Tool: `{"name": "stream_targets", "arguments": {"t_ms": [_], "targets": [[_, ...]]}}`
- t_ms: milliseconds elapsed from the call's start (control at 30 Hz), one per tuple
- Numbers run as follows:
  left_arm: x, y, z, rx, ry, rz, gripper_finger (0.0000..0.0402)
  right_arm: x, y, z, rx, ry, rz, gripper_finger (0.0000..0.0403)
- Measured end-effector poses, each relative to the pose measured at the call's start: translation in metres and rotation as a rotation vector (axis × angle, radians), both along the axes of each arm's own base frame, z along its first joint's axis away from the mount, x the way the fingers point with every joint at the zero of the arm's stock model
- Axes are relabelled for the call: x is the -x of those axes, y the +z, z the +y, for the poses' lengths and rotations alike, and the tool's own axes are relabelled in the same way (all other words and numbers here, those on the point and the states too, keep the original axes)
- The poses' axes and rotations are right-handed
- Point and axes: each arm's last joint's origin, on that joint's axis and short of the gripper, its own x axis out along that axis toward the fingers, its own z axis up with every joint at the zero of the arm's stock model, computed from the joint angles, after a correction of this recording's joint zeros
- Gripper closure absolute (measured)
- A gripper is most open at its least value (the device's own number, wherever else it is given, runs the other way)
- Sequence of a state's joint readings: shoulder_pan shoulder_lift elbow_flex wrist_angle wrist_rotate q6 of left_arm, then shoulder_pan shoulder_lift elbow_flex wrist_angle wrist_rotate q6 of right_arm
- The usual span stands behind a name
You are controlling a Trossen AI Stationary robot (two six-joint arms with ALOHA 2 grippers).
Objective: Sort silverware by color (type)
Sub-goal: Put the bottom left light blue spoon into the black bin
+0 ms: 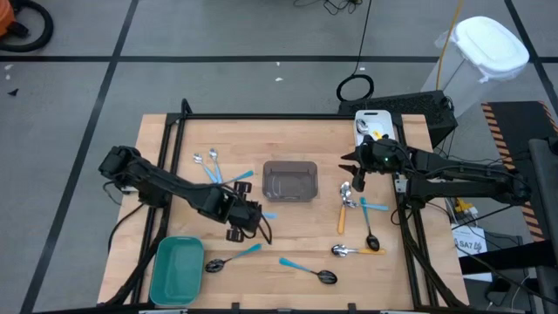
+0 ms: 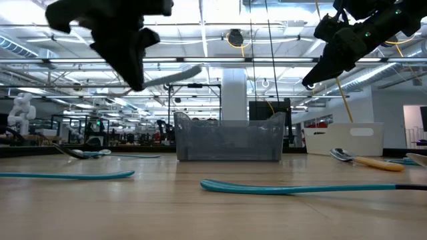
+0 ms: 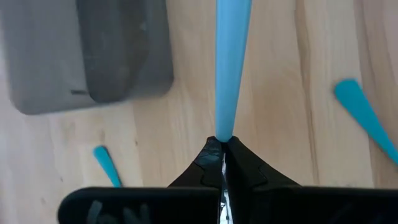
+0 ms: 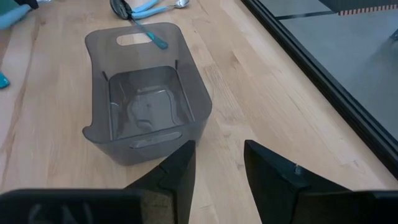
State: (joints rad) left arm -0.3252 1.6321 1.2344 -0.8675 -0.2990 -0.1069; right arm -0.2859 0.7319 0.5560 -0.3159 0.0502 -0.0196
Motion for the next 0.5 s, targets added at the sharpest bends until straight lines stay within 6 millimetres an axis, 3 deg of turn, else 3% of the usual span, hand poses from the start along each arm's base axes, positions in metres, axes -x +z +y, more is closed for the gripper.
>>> {"name": "stream_targets", "arguments": {"t_ms": [233,500], "targets": [[-0.014,0.026,0.0,-0.067,0.026,-0.157,0.0401,0.0,0.0,0.0,-0.014,-0.008,-0.011,0.0271],[-0.026,0.032,0.008,-0.086,-0.025,-0.24,0.04,0.0,0.0,0.0,-0.008,-0.004,-0.009,0.0271]]}}
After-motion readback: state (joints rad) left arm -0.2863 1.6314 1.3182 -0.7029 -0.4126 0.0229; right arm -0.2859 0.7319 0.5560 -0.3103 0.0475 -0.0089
